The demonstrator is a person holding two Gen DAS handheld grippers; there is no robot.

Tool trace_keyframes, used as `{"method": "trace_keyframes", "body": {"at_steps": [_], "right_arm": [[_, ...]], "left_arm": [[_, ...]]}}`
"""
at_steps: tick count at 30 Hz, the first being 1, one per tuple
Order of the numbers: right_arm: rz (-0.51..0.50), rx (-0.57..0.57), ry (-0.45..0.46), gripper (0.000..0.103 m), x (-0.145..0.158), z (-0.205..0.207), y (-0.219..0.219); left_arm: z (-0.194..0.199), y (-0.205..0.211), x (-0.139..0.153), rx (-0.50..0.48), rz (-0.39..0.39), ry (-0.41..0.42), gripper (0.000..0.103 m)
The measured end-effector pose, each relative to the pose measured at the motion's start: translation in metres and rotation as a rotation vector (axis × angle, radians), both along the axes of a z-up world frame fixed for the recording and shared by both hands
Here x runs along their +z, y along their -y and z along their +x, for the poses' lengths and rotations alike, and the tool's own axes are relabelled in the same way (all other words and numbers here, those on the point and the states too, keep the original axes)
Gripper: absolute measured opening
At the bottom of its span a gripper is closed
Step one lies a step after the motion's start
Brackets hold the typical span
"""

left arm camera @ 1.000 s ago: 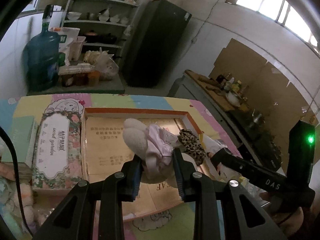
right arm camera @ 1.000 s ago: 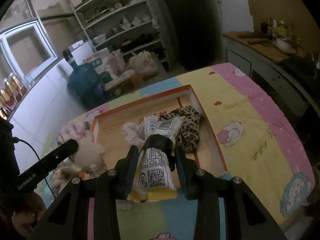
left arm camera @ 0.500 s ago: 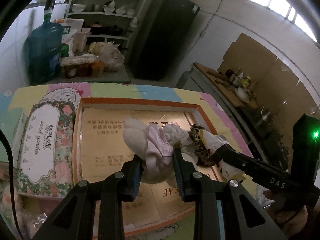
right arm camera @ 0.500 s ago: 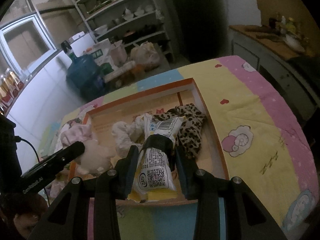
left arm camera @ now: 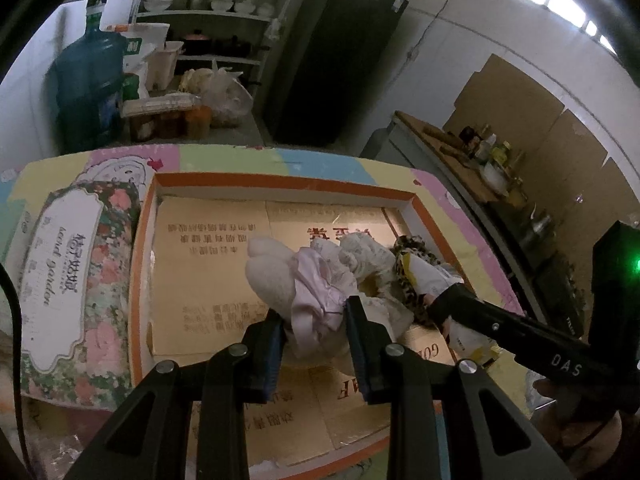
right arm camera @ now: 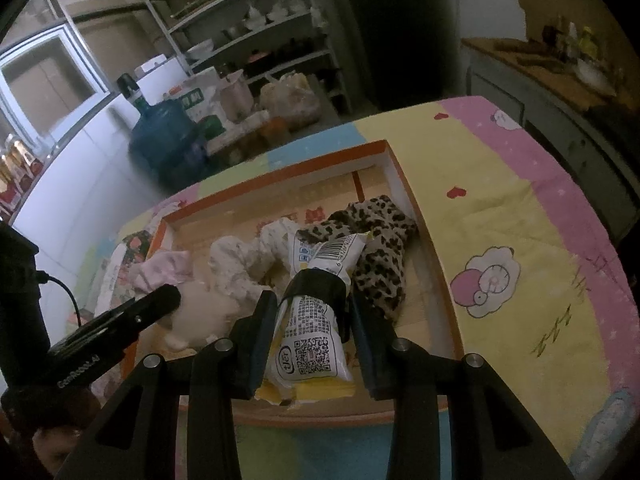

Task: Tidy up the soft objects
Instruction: 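Lower the bunny into the tray with the left tool while the right tool lowers the snack bag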

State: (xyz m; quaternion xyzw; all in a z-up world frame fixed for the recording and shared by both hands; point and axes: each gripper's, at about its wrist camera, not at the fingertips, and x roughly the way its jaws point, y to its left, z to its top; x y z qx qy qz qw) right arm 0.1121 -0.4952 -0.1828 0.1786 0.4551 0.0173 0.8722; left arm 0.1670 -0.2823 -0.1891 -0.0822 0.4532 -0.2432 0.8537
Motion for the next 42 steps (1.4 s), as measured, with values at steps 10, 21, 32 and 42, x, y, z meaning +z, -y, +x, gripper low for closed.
{"method": "trace_keyframes", "body": {"at_steps": [10, 21, 32, 42], "right_arm": [[0.011, 0.0, -0.023, 0.039, -0.013, 0.003, 0.002], [0.019, 0.005, -0.037, 0.042, -0.02, 0.005, 0.002], [0.01, -0.019, -0.028, 0.046, -0.015, 0.005, 0.001], [0.013, -0.045, -0.004, 0.049, -0.004, -0.006, 0.002]], "left_arm": [[0.01, 0.0, -0.014, 0.003, -0.02, -0.039, 0.034], [0.018, -0.003, -0.023, 0.031, -0.011, -0.078, 0.053], [0.013, -0.004, -0.015, 0.03, 0.019, -0.065, 0.059], [0.0, -0.006, 0.009, 0.04, 0.03, 0.013, 0.077]]}}
